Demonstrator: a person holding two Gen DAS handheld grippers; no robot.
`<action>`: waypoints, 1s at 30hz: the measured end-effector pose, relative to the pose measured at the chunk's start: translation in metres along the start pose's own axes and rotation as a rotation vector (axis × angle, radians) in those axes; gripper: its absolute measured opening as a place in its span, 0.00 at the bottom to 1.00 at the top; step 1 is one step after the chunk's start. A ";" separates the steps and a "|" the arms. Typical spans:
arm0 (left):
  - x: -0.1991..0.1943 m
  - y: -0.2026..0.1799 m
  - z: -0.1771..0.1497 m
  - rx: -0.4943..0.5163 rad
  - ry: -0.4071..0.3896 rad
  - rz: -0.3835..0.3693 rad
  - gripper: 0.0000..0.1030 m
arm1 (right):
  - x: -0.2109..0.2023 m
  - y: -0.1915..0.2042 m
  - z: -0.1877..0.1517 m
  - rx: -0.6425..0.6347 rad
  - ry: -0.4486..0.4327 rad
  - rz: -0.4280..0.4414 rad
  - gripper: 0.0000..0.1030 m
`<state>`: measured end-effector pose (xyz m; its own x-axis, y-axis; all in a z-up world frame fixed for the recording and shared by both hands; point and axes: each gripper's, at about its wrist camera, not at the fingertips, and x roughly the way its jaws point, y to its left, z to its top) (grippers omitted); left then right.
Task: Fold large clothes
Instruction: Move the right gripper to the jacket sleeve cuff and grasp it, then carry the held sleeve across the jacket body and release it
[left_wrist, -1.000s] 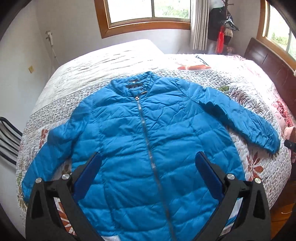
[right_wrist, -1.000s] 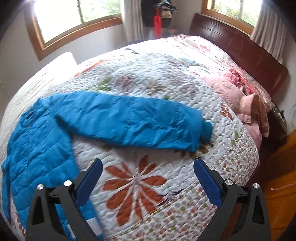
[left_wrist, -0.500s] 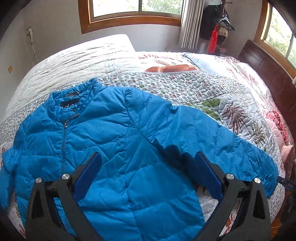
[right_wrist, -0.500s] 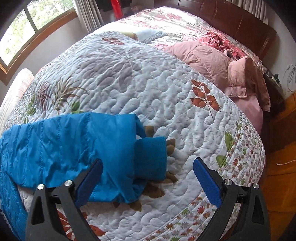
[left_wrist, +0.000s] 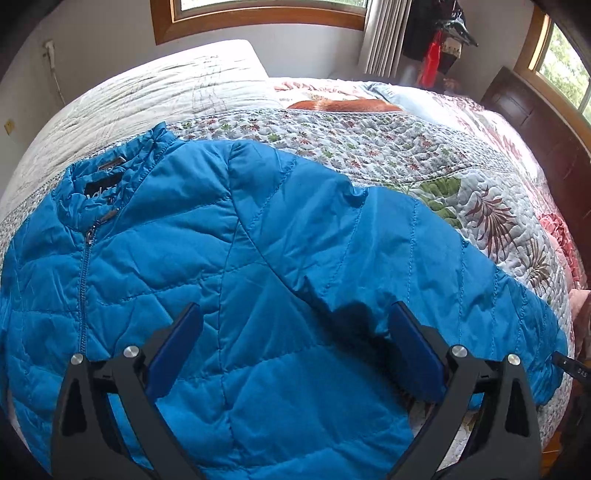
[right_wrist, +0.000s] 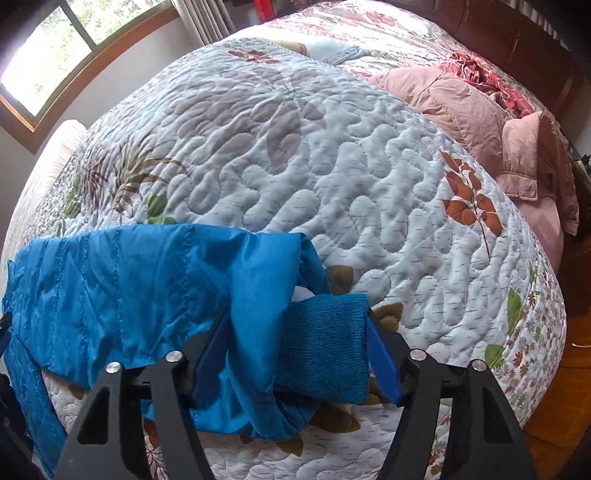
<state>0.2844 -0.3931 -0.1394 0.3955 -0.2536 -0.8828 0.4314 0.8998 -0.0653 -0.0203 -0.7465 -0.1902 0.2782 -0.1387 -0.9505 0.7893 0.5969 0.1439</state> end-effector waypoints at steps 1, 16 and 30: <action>0.004 0.002 0.000 -0.006 0.014 -0.008 0.96 | 0.000 0.003 0.000 -0.009 0.001 0.010 0.50; -0.027 0.052 0.001 -0.057 0.041 -0.116 0.96 | -0.105 0.103 0.012 -0.151 -0.192 0.145 0.29; -0.073 0.136 -0.023 -0.124 -0.014 -0.082 0.96 | -0.085 0.335 -0.039 -0.553 -0.072 0.360 0.29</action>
<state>0.2957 -0.2438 -0.0949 0.3744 -0.3322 -0.8657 0.3600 0.9125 -0.1944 0.1996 -0.5040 -0.0715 0.5229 0.1046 -0.8460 0.2481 0.9308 0.2684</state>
